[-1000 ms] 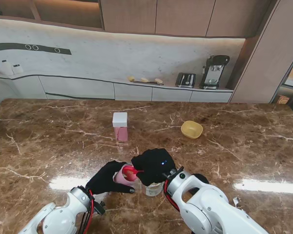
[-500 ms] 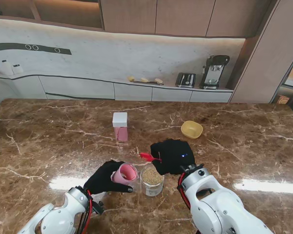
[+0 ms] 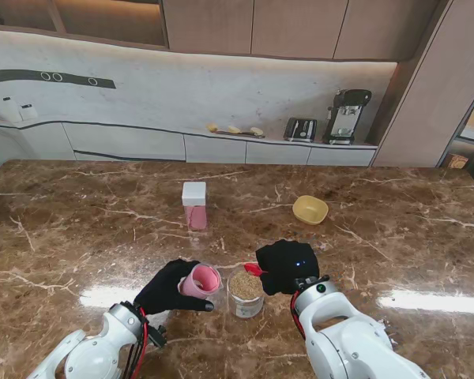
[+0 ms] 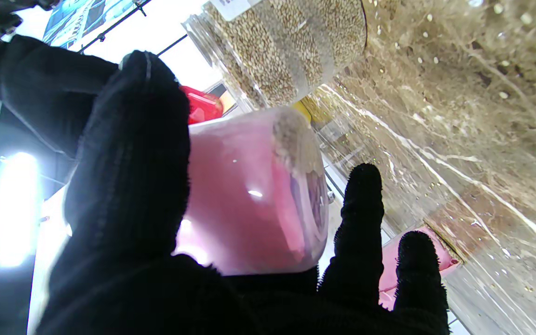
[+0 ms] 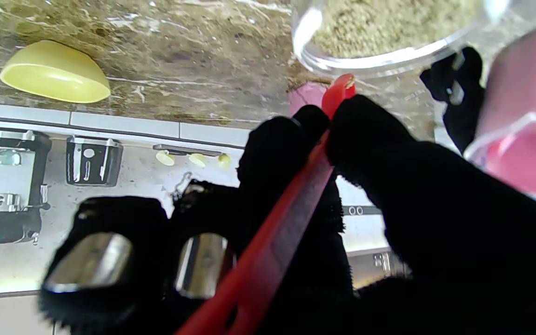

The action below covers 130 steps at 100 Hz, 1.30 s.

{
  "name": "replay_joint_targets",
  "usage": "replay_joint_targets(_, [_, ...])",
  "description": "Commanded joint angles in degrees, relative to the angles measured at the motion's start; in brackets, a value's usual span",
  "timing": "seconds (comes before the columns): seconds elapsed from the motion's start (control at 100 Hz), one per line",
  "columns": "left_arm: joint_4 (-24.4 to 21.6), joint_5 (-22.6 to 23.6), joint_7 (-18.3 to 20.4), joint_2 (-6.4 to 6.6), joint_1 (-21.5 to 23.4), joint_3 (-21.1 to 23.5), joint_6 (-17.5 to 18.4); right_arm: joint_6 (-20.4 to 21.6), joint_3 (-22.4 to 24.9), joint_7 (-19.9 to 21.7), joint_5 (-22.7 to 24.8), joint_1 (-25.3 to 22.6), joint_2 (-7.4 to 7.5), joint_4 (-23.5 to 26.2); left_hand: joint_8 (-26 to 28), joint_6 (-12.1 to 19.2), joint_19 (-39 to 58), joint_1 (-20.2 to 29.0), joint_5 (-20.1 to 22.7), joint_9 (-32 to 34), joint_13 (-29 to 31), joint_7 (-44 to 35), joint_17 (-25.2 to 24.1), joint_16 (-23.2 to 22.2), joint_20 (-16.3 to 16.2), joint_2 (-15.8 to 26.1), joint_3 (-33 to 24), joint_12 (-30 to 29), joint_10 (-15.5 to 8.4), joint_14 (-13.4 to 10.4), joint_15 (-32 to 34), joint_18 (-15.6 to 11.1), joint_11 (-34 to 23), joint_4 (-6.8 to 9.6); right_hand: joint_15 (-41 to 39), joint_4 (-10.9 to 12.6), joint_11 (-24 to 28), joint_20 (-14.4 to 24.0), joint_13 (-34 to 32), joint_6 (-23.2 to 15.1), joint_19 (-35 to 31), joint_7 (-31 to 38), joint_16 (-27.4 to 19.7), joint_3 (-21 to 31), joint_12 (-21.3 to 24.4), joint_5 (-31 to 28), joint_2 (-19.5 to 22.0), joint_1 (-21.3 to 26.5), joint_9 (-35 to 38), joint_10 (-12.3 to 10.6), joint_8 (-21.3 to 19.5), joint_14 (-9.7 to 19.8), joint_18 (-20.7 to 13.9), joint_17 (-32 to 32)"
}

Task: Measure grain into the airtight container

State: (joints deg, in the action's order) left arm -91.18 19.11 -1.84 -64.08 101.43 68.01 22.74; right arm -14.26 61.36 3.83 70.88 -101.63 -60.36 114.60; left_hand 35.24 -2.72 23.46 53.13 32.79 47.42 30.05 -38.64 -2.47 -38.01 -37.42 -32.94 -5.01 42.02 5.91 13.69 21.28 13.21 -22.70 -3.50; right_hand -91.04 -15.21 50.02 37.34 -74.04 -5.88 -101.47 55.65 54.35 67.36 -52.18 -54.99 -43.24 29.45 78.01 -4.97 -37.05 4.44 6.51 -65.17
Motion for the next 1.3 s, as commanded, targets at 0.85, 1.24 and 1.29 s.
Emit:
replay_joint_targets(0.85, [-0.39, 0.26, 0.12, 0.02, 1.14, 0.78, 0.10, -2.77, -7.09, 1.95, 12.61, 4.64, 0.70, -5.66, 0.61, 11.62, -1.50, 6.19, 10.70, -1.11, -1.48, -9.61, 0.02, 0.54, -0.74, 11.85, -8.92, -0.16, -1.53, -1.45, -1.88, -0.12, -1.07, -0.43, -3.88, 2.65, 2.73, 1.24, -1.68, -2.86, -7.30, 2.22, 2.35, 4.11, 0.80, -1.94, 0.12, 3.07, 4.59, 1.91, 0.92, 6.02, -1.36, -2.20])
replay_joint_targets(1.24, [-0.24, 0.36, -0.03, 0.00, 1.12, 0.72, 0.17, -1.62, -7.95, 7.35, 15.71, 5.26, 1.00, -5.40, 0.69, 11.74, -1.48, 6.12, 10.65, -1.12, -1.39, -9.66, 0.03, 0.53, -0.72, 11.88, -8.95, -0.09, -1.66, -1.60, -1.83, -0.18, -1.13, -0.45, -3.75, 2.82, 2.62, 1.16, -1.71, -3.44, -7.08, 2.12, 2.25, 3.30, 0.88, -1.76, 0.91, 3.33, 4.49, 1.68, 0.79, 6.23, -1.69, -2.19])
replay_joint_targets(1.29, [-0.25, 0.36, -0.05, -0.01, 1.14, 0.72, 0.14, -1.57, -8.04, 8.00, 15.45, 5.34, 0.99, -5.15, 0.69, 11.75, -1.49, 6.13, 10.69, -1.08, -1.46, -9.68, 0.01, 0.54, -0.72, 11.91, -8.97, -0.06, -1.71, -1.57, -1.87, -0.14, -1.16, -0.44, -3.76, 2.89, 2.63, 1.16, -1.71, -3.42, -7.08, 2.13, 2.25, 3.21, 0.85, -1.74, 1.01, 3.36, 4.48, 1.67, 0.74, 6.24, -1.71, -2.19])
